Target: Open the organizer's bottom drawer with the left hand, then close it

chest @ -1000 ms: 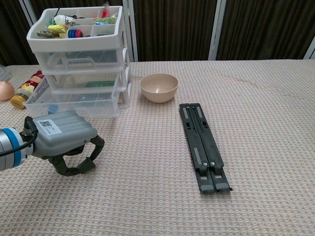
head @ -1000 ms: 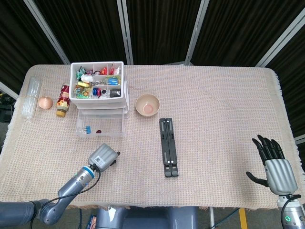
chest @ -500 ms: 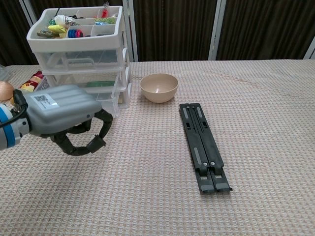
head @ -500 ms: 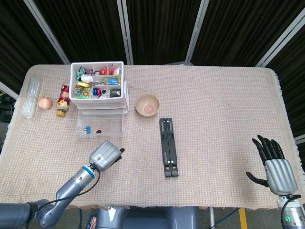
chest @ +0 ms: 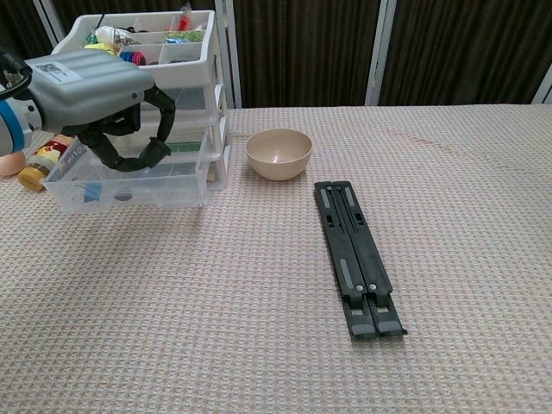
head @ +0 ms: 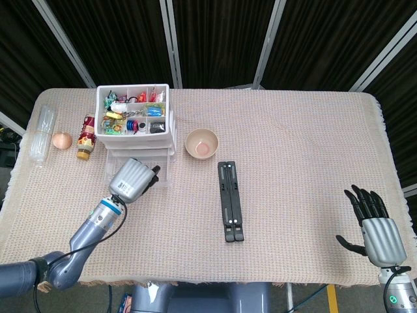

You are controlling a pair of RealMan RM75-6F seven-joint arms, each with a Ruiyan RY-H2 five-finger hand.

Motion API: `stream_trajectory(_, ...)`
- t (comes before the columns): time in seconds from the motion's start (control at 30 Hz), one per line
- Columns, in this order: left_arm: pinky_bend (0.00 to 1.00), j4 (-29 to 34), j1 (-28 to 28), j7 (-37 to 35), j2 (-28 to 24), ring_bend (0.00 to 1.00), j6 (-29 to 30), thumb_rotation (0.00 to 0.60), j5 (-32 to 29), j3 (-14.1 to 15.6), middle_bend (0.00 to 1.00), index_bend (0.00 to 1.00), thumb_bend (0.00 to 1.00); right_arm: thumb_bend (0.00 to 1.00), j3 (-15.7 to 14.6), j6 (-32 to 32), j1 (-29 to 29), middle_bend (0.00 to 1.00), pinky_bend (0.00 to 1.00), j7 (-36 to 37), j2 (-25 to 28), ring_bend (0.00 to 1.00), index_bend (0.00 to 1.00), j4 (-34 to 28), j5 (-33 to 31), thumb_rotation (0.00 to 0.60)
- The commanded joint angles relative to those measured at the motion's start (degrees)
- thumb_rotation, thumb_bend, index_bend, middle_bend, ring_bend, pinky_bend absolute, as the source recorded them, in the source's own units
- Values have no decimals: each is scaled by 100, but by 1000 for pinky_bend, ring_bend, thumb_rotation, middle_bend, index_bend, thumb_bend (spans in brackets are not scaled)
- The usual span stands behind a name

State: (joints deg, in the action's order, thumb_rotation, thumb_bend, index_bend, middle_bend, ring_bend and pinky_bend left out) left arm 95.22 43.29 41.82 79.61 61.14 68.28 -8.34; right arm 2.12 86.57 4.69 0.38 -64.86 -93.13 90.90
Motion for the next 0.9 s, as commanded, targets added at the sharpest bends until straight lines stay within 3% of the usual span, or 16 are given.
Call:
stream_trajectory(0.03, 727, -399, 83, -104, 96, 885, -99, 600, -293, -142, 1000, 565, 431, 63, 3, -5, 2, 0, 0, 4, 1, 0, 68, -1, -7, 600)
stream_trajectory(0.13, 726, -615, 92, -128, 151, 880, -110, 600, -358, -138, 997, 522, 428, 63, 1, -5, 1, 0, 0, 8, 4, 0, 68, -3, -4, 600)
stream_trajectory(0.37, 707, -883, 16, -268, 230, 847, 4, 600, -429, -110, 954, 217, 380, 63, -2, -4, -1, 0, 0, 6, 8, 0, 68, -10, -1, 600)
stream_trajectory(0.53, 657, -814, -86, -372, 145, 789, 162, 600, -278, -31, 882, 174, 350, 63, -6, -1, -3, 0, 0, -1, 7, 0, 68, -16, 4, 600)
stream_trajectory(0.63, 570, -678, -210, -501, 31, 689, 298, 600, -80, 85, 765, 175, 348, 64, -4, -2, -6, 0, 0, -5, 10, 0, 68, -17, -6, 600)
stream_trajectory(0.73, 462, -501, -380, -646, -139, 534, 455, 600, 255, 307, 570, 175, 348, 63, -2, 2, -9, 0, 0, -8, 14, 0, 68, -18, -10, 600)
stream_trajectory(0.83, 387, -426, -566, -747, -344, 396, 675, 600, 903, 687, 378, 181, 351, 63, -6, -5, -8, 0, 0, -12, 11, 0, 68, -21, -8, 600)
stream_trajectory(0.9, 356, -495, -645, -756, -495, 333, 821, 600, 1501, 995, 305, 186, 392, 63, -4, -1, -7, 0, 0, -24, 7, 0, 68, -19, -4, 600)
